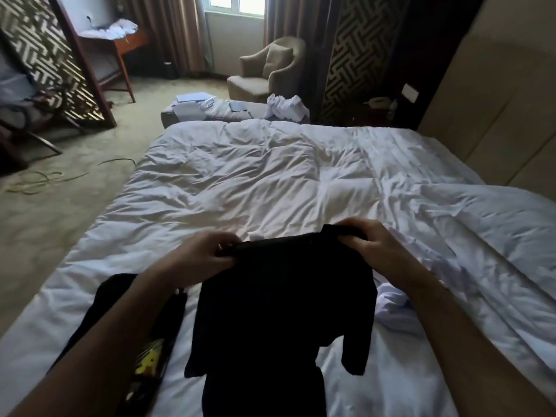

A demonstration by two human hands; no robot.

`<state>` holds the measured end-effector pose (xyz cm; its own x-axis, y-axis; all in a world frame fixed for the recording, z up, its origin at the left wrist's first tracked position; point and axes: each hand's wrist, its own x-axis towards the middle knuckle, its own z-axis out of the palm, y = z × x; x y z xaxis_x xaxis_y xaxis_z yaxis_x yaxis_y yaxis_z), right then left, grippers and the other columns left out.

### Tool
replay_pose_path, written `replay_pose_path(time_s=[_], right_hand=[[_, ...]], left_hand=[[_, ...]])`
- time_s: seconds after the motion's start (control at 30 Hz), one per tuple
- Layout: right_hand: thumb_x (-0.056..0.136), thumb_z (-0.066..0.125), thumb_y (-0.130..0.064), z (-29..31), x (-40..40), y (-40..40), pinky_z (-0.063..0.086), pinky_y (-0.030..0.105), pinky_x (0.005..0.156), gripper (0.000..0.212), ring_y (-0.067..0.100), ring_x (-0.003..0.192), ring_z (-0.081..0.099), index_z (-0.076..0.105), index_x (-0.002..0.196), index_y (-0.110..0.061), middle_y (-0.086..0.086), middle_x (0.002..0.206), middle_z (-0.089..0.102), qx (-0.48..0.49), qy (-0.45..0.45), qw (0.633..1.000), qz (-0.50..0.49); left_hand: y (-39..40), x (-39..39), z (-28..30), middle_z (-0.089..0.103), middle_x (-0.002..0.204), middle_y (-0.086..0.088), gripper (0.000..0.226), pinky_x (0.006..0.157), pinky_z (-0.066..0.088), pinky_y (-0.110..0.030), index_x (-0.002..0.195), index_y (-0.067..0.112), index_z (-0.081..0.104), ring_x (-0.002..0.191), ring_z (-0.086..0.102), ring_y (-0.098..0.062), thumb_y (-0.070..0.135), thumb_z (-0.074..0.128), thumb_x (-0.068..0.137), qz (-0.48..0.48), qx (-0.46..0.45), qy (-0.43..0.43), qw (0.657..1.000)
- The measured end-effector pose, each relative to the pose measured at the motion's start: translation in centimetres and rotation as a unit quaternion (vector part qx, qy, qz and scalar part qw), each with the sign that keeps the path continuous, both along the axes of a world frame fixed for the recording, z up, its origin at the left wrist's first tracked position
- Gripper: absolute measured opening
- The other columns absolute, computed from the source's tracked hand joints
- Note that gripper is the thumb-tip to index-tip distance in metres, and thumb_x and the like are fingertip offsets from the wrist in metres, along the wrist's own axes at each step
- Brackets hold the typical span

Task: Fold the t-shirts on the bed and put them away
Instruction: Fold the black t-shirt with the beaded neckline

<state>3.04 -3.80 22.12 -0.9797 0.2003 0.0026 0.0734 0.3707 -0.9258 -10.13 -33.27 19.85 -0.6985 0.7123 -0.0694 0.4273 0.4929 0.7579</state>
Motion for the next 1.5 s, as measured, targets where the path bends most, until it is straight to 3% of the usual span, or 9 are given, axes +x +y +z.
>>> replay_pose_path(time_s=[0.2, 0.4, 0.63, 0.73, 0.87, 1.0, 1.13, 1.33, 1.5], right_hand=[[0.092, 0.063, -0.002, 0.0, -3.3, 2.0, 0.041, 0.028, 0.065, 0.013, 0.022, 0.072, 0.054, 0.071, 0.095, -0.011, 0.017, 0.079, 0.063, -0.055, 0.021, 0.998, -0.001], [0.092, 0.066, -0.008, 0.7, -5.7, 3.1, 0.041, 0.020, 0.056, 0.005, 0.020, 0.067, 0.054, 0.064, 0.092, -0.003, 0.015, 0.076, 0.064, -0.032, -0.006, 0.999, 0.005], [0.094, 0.056, 0.003, 0.3, -4.9, 3.1, 0.049, 0.015, 0.065, 0.022, 0.010, 0.074, 0.065, 0.069, 0.095, -0.015, -0.001, 0.082, 0.073, -0.055, 0.054, 0.996, -0.046], [0.095, 0.050, 0.007, 0.5, -4.3, 2.6, 0.050, 0.014, 0.068, 0.031, 0.008, 0.077, 0.067, 0.071, 0.093, -0.015, -0.002, 0.085, 0.074, -0.066, 0.070, 0.993, -0.070], [0.092, 0.043, 0.010, 0.3, -3.6, 1.9, 0.044, 0.014, 0.052, 0.034, 0.007, 0.059, 0.057, 0.068, 0.082, -0.011, -0.003, 0.067, 0.066, -0.060, 0.066, 0.985, -0.149], [0.093, 0.046, 0.004, 0.6, -2.2, 1.2, 0.037, 0.015, 0.041, 0.022, 0.005, 0.045, 0.048, 0.063, 0.086, -0.009, -0.006, 0.054, 0.054, -0.095, 0.030, 0.981, -0.168], [0.092, 0.060, 0.000, 1.3, -0.7, 0.9, 0.044, 0.015, 0.047, 0.010, 0.006, 0.053, 0.058, 0.061, 0.090, -0.010, -0.002, 0.068, 0.062, -0.141, 0.015, 0.983, -0.118], [0.094, 0.063, -0.012, 1.5, 0.1, -0.1, 0.038, 0.017, 0.042, 0.009, 0.009, 0.049, 0.048, 0.055, 0.090, -0.010, 0.003, 0.067, 0.056, -0.074, 0.028, 0.989, -0.125], [0.098, 0.056, -0.011, 1.2, 0.8, -0.1, 0.037, 0.017, 0.045, 0.008, 0.006, 0.051, 0.048, 0.050, 0.092, -0.011, 0.003, 0.072, 0.056, -0.054, 0.040, 0.985, -0.159]], left_hand=[[2.0, -2.9, -3.2, 0.063, 0.063, 0.017, 0.030, 0.060, 0.043, -0.023, 0.082, 0.018, 0.074, 0.062, 0.058, 0.002, 0.010, 0.048, 0.070, 0.116, 0.033, 0.145, 0.982], [3.6, -4.1, -4.4, 0.058, 0.065, 0.003, 0.026, 0.054, 0.034, -0.018, 0.083, 0.023, 0.063, 0.055, 0.050, -0.007, 0.001, 0.052, 0.094, 0.267, 0.083, 0.080, 0.957], [1.1, -3.5, -1.3, 0.050, 0.058, 0.005, 0.056, 0.053, 0.033, -0.027, 0.071, 0.018, 0.065, 0.054, 0.044, -0.009, 0.072, 0.059, 0.079, 0.067, 0.142, -0.030, 0.987], [0.0, -3.4, -0.6, 0.064, 0.072, 0.001, 0.048, 0.062, 0.044, -0.028, 0.097, 0.025, 0.070, 0.066, 0.057, -0.012, 0.061, 0.078, 0.066, -0.008, 0.077, -0.059, 0.995], [-1.0, -3.5, -0.8, 0.059, 0.074, 0.018, 0.023, 0.066, 0.044, -0.025, 0.091, 0.039, 0.061, 0.069, 0.053, 0.001, 0.041, 0.064, 0.069, -0.077, -0.014, 0.133, 0.988], [-2.5, -3.0, -0.7, 0.055, 0.065, 0.014, 0.005, 0.060, 0.040, -0.023, 0.082, 0.036, 0.065, 0.062, 0.048, 0.000, 0.039, 0.064, 0.077, -0.039, 0.083, 0.023, 0.996], [-3.6, -2.7, -0.8, 0.065, 0.071, 0.013, 0.013, 0.066, 0.042, -0.016, 0.085, 0.026, 0.073, 0.068, 0.055, 0.003, 0.031, 0.062, 0.080, 0.023, 0.174, -0.021, 0.984], [-2.4, -1.8, -1.9, 0.061, 0.074, 0.005, 0.014, 0.069, 0.037, -0.026, 0.087, 0.024, 0.058, 0.075, 0.059, -0.014, 0.033, 0.053, 0.096, 0.137, 0.135, 0.187, 0.963], [-3.5, -1.8, -0.6, 0.070, 0.086, 0.004, 0.042, 0.070, 0.047, -0.021, 0.102, 0.027, 0.065, 0.074, 0.061, -0.005, 0.052, 0.069, 0.069, 0.033, 0.140, 0.036, 0.989]])
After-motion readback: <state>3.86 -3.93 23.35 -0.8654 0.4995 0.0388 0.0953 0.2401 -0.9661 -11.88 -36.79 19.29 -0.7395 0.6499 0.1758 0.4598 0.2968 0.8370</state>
